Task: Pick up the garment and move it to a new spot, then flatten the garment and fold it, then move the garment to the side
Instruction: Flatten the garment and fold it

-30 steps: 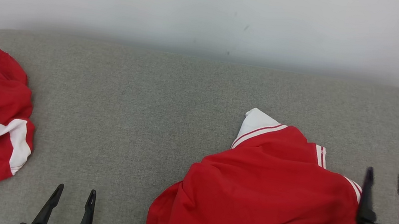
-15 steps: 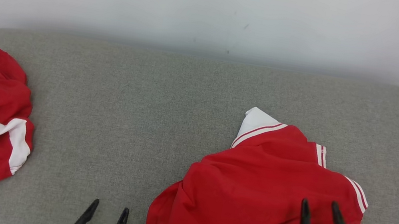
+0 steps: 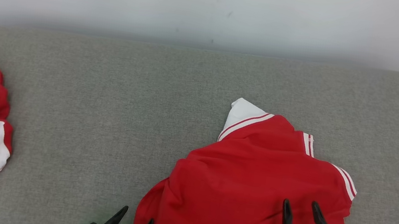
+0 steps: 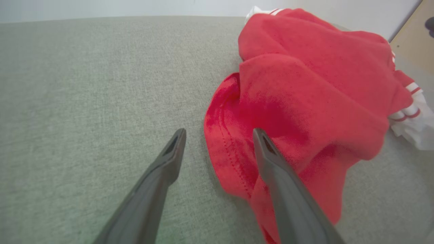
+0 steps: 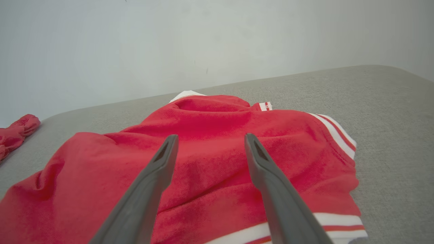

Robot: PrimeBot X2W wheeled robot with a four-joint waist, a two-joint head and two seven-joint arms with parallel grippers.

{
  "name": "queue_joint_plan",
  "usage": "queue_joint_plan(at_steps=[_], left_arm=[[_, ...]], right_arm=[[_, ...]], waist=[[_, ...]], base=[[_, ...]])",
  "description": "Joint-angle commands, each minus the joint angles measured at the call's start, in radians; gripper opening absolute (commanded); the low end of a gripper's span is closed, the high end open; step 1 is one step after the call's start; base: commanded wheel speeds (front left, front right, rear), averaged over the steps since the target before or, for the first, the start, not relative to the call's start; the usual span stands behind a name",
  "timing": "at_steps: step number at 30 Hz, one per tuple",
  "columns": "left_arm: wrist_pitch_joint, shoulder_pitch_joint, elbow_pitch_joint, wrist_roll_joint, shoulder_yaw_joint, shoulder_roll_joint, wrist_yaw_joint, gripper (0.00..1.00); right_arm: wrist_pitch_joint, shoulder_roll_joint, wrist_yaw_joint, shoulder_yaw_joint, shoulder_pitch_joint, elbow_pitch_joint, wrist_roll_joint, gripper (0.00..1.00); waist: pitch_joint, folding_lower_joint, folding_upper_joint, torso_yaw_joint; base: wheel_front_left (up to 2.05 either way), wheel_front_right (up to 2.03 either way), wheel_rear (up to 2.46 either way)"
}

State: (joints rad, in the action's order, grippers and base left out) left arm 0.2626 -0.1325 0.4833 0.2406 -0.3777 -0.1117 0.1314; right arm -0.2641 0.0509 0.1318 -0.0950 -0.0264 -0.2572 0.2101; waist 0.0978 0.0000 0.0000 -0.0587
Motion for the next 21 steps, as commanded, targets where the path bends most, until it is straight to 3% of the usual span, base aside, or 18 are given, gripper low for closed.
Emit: queue_joint_plan(at_steps=[1,4,5,7,12,21], left_arm=[[0.003,-0.023,0.039,0.022,-0.014,-0.003,-0.002,1.0],[0.003,-0.044,0.105,0.046,-0.043,0.001,-0.002,1.0],[0.003,-0.052,0.12,0.056,-0.054,0.003,-0.002,0.75],[0.003,-0.068,0.138,0.073,-0.067,0.007,-0.002,0.0],[0.003,-0.085,0.1,0.072,-0.063,-0.005,-0.002,0.0],[0.003,-0.013,-0.112,-0.02,0.08,-0.039,-0.008,0.0]], right_arm=[[-0.001,-0.001,-0.002,-0.001,-0.01,-0.005,0.01,1.0],[-0.001,-0.001,-0.002,-0.001,-0.011,-0.006,0.012,1.0],[-0.001,-0.001,-0.002,-0.002,-0.009,-0.006,0.011,1.0],[-0.001,-0.001,-0.002,-0.003,-0.008,-0.005,0.012,1.0],[-0.001,-0.001,-0.002,0.01,-0.002,0.008,0.017,1.0],[-0.001,-0.001,-0.002,0.027,0.005,0.023,0.021,1.0]], waist=[[0.008,0.0,0.0,-0.013],[0.01,0.0,0.0,-0.022],[0.011,0.0,0.0,-0.024],[0.012,0.0,0.0,-0.026],[0.013,0.0,0.0,-0.012],[0.011,0.0,0.0,0.057]], base=[[0.0,0.0,0.0],[0.0,0.0,0.0],[0.0,0.0,0.0],[0.0,0.0,0.0],[0.0,0.0,0.0],[0.0,0.0,0.0]])
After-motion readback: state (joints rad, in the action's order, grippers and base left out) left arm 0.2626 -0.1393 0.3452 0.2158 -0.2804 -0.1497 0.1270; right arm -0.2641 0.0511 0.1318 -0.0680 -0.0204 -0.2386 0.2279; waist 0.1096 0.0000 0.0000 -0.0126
